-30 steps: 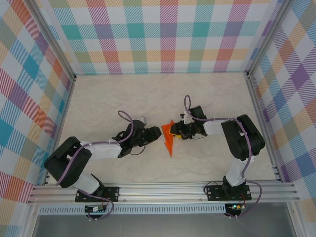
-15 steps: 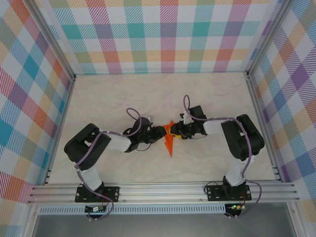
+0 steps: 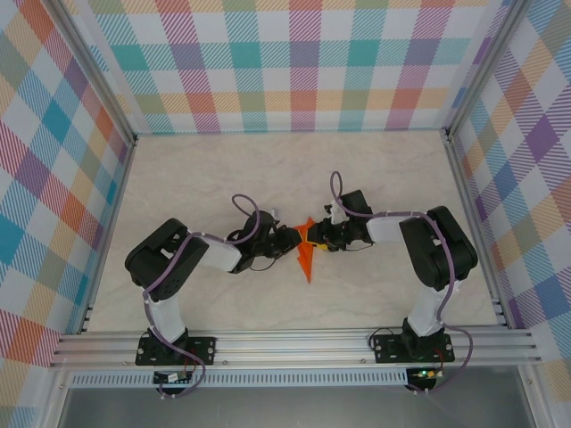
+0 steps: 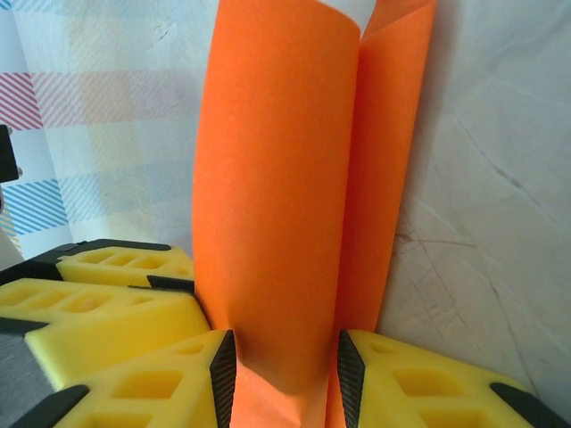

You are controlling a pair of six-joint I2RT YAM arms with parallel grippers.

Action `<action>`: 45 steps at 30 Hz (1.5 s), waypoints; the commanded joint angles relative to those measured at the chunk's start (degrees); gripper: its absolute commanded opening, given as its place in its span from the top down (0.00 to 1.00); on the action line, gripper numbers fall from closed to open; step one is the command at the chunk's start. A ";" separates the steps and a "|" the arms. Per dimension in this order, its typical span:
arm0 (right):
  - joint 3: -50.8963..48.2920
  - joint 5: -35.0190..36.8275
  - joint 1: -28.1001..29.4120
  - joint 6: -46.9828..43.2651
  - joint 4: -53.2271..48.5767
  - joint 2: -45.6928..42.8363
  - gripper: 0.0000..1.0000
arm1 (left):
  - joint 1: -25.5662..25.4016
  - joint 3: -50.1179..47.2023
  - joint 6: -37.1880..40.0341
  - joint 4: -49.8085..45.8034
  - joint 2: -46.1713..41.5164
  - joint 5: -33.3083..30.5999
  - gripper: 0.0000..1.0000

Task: Fold a paper plane with a square sheet of paper (fold left side to right side)
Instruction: Fold the wing for the fifth time at the center of the table.

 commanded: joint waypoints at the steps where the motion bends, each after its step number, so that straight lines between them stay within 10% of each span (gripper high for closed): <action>1: -0.15 3.32 0.67 -2.15 -2.92 2.39 0.62 | 0.88 1.73 0.51 0.88 1.04 -0.43 0.94; 16: 0.18 2.13 -0.72 -1.49 -2.74 -1.45 0.57 | 2.20 2.06 3.75 -1.60 3.04 -1.92 1.00; 28: 9.82 2.15 -2.60 0.35 -8.70 -0.19 0.31 | 2.13 2.16 4.10 -1.17 3.47 -1.30 1.00; 45: 16.11 0.16 -1.18 1.48 -8.55 7.96 0.29 | 2.16 3.01 5.15 -1.33 4.38 0.17 1.00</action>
